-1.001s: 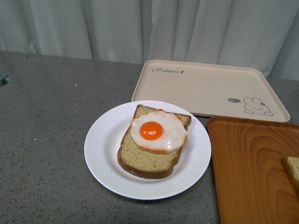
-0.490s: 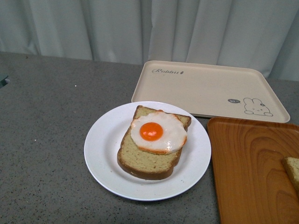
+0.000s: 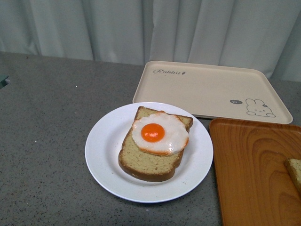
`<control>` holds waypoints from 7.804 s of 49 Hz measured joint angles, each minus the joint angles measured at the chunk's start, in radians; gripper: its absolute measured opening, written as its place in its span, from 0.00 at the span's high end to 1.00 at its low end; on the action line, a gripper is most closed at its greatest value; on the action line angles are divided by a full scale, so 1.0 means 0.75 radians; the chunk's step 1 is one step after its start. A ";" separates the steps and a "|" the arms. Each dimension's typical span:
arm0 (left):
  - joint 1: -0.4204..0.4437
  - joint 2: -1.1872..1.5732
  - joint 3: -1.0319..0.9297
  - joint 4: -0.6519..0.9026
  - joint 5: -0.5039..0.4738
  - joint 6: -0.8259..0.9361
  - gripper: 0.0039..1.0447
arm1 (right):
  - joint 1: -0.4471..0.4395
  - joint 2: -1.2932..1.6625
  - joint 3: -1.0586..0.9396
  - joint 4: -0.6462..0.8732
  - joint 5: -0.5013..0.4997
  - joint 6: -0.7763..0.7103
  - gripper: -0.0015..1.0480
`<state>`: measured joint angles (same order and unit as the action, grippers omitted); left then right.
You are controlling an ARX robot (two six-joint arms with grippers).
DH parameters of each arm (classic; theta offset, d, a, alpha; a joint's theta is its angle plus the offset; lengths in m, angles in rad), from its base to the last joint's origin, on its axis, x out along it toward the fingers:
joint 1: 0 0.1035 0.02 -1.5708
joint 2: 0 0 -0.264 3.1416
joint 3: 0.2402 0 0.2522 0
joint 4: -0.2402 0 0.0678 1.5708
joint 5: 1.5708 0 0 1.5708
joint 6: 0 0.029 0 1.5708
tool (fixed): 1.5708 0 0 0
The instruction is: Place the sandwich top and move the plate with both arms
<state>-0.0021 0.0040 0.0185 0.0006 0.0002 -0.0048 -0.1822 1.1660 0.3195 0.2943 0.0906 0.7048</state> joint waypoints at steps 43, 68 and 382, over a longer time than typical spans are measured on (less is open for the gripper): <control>0.000 0.000 0.000 0.000 0.000 0.000 0.06 | -0.034 0.797 0.222 0.237 0.006 -0.064 0.09; 0.000 0.000 0.000 0.000 0.000 0.000 0.06 | -0.028 0.807 0.249 0.189 -0.005 -0.074 0.09; -0.081 0.399 0.136 -0.326 -0.178 -0.683 0.06 | 0.239 -1.549 -0.417 -0.397 -0.123 -0.935 0.18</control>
<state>-0.0628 0.3031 0.1204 -0.2436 -0.1329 -0.5171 -0.0032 0.0040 0.0067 -0.0036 -0.0013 0.0036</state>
